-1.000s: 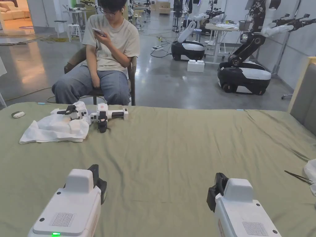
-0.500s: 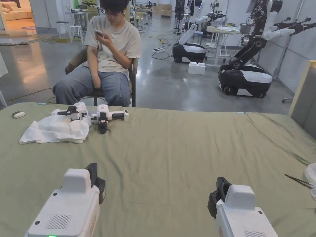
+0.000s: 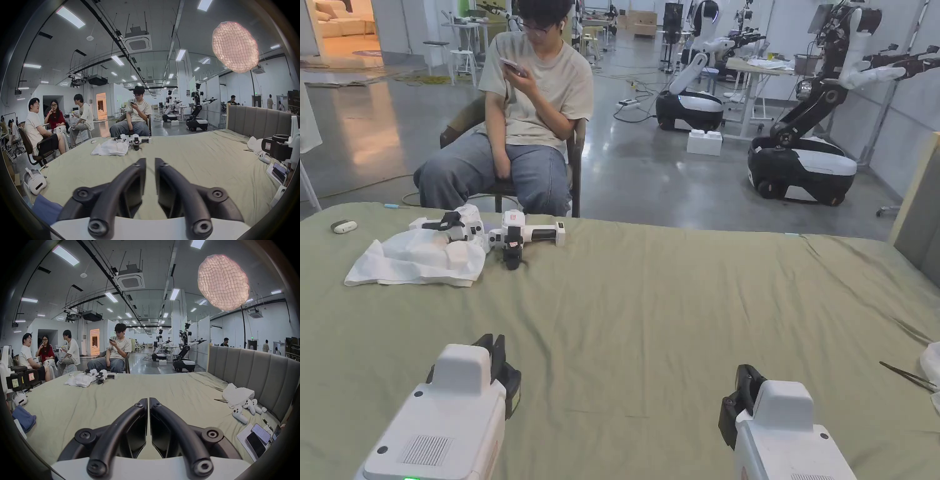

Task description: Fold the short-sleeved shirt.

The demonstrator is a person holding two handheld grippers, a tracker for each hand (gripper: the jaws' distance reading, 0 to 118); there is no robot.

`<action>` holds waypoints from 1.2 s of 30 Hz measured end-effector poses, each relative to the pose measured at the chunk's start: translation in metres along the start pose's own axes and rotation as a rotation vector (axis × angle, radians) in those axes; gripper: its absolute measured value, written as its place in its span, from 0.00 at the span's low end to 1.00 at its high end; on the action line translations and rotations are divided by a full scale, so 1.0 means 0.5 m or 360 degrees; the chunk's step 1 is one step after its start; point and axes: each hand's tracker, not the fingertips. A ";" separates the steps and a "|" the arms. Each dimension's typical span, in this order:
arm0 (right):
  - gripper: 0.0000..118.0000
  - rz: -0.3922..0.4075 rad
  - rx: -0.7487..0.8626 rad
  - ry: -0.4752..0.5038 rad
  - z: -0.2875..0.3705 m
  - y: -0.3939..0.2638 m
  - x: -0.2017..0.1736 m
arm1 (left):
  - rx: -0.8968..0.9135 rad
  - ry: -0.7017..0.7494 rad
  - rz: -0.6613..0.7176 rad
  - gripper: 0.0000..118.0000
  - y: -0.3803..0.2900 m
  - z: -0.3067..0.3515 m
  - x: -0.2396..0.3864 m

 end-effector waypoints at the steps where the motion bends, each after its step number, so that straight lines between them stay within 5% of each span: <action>1: 0.13 0.0006 0.0000 -0.0013 -0.001 0.001 -0.002 | 0.0000 0.0002 0.0002 0.26 0.000 0.000 -0.001; 3: 0.53 0.0000 0.0002 -0.0025 -0.004 0.002 -0.001 | 0.0002 -0.0010 0.0028 0.55 0.002 -0.001 -0.003; 5: 0.76 -0.0004 -0.0007 -0.0056 -0.006 0.004 -0.004 | -0.0001 0.0007 0.0035 0.73 0.003 -0.001 -0.005; 22: 0.83 0.0007 -0.0035 -0.0124 -0.032 0.006 0.007 | 0.0010 0.0126 0.0059 0.89 -0.007 -0.004 -0.031; 27: 0.83 -0.0128 -0.0037 0.0001 -0.036 0.011 0.021 | 0.0039 0.0131 0.0068 0.91 -0.002 -0.003 -0.049; 36: 0.83 -0.0242 -0.0097 -0.0067 -0.046 0.040 0.011 | 0.0106 0.0084 0.0022 0.91 -0.001 0.000 -0.057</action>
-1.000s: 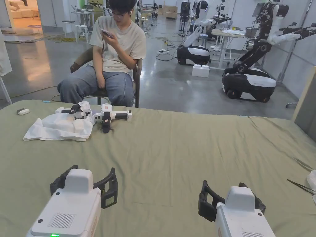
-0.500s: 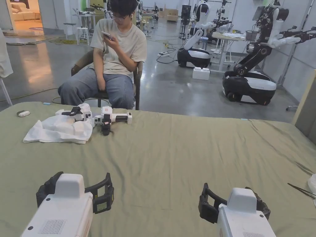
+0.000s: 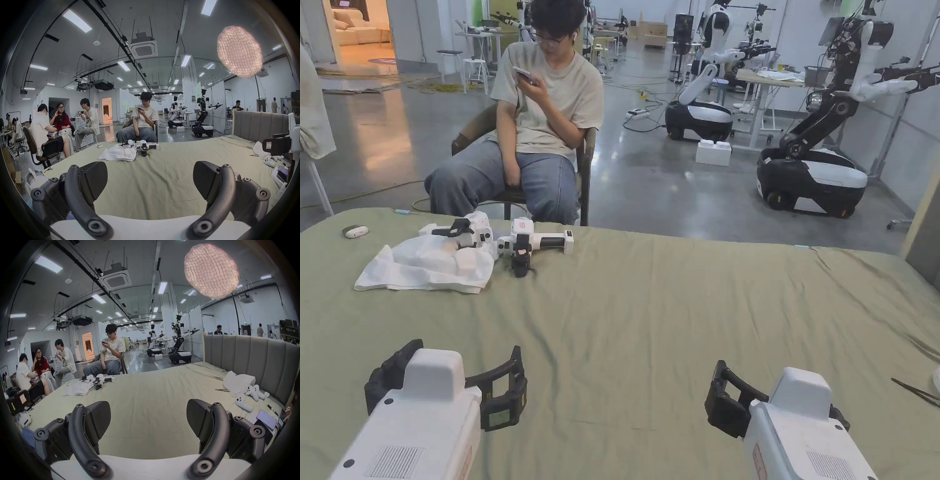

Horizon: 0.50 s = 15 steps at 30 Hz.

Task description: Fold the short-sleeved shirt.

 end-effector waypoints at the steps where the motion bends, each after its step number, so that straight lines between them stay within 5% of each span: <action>1: 0.83 -0.0019 -0.0031 0.0006 -0.003 0.002 0.001 | 0.0004 -0.0002 -0.0003 0.91 0.000 -0.001 0.000; 7: 0.83 -0.0110 -0.0163 -0.0049 -0.012 0.010 -0.001 | 0.0038 -0.0007 0.0052 0.91 0.003 0.001 0.001; 15: 0.83 -0.0080 -0.0251 -0.0147 -0.019 0.010 -0.008 | -0.0003 0.0025 0.0119 0.94 -0.001 -0.007 0.001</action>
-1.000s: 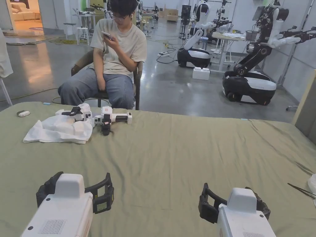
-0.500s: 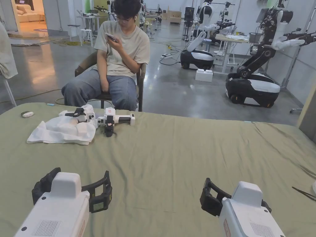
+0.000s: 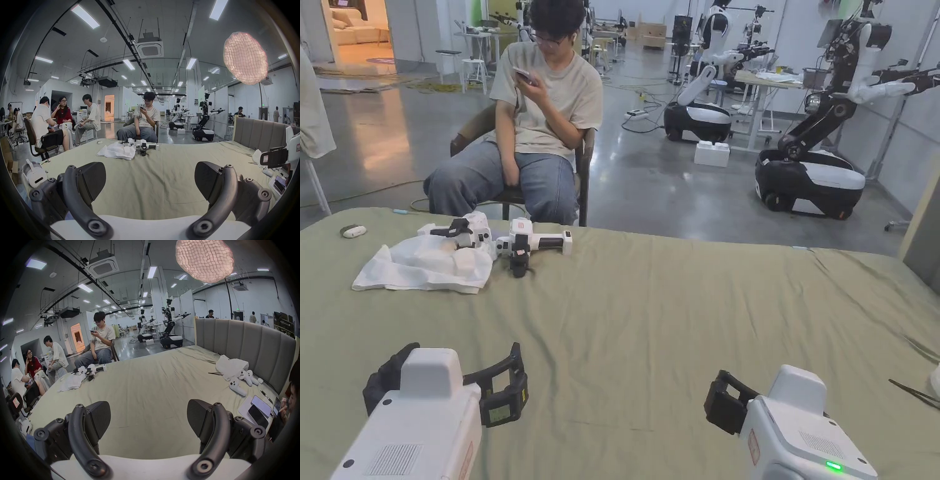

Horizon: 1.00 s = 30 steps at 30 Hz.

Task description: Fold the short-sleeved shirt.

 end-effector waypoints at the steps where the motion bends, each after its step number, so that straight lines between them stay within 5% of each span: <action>1: 0.83 -0.0008 -0.0010 -0.0003 -0.002 0.001 0.002 | -0.0014 0.0002 -0.0003 0.94 -0.001 -0.002 0.001; 21: 0.86 0.0000 -0.0034 -0.0056 -0.021 -0.003 0.019 | -0.0029 -0.0022 -0.0027 0.94 -0.021 -0.004 -0.010; 30: 0.86 0.0009 0.0011 0.0042 -0.016 -0.011 0.024 | -0.0037 -0.0016 -0.0032 0.94 -0.021 -0.009 -0.009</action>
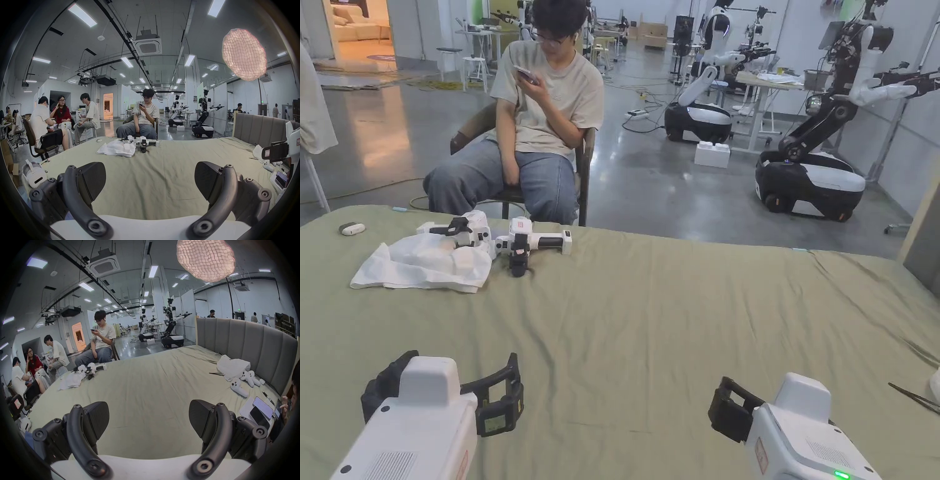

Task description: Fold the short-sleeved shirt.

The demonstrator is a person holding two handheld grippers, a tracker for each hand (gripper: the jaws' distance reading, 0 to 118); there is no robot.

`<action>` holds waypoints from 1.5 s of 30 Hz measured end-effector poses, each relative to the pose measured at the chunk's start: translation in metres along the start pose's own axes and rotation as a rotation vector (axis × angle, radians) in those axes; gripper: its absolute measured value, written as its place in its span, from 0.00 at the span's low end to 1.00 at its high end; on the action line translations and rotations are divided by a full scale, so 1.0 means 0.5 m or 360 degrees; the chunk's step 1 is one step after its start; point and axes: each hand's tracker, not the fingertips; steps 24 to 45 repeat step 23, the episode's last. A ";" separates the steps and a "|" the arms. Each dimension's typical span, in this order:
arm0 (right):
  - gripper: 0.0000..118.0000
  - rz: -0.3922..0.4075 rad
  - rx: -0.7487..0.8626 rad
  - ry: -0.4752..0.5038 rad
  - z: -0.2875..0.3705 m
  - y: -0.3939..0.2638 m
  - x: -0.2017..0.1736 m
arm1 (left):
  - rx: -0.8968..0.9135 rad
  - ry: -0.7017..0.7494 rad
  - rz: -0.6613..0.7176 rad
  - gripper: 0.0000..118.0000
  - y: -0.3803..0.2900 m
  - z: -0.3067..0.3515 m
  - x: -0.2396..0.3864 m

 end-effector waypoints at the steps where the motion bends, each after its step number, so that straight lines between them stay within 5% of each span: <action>1: 0.86 0.0001 0.0021 0.0029 0.003 -0.002 0.001 | -0.0002 0.0002 -0.0003 0.94 0.000 -0.001 0.000; 8: 0.86 0.0175 0.0207 0.0084 0.014 -0.012 -0.008 | -0.0006 -0.0004 -0.0013 0.94 0.002 -0.007 -0.001; 45: 0.91 0.0224 0.0347 0.0030 0.017 -0.008 -0.014 | -0.0003 -0.0012 -0.0006 0.94 0.008 -0.008 -0.004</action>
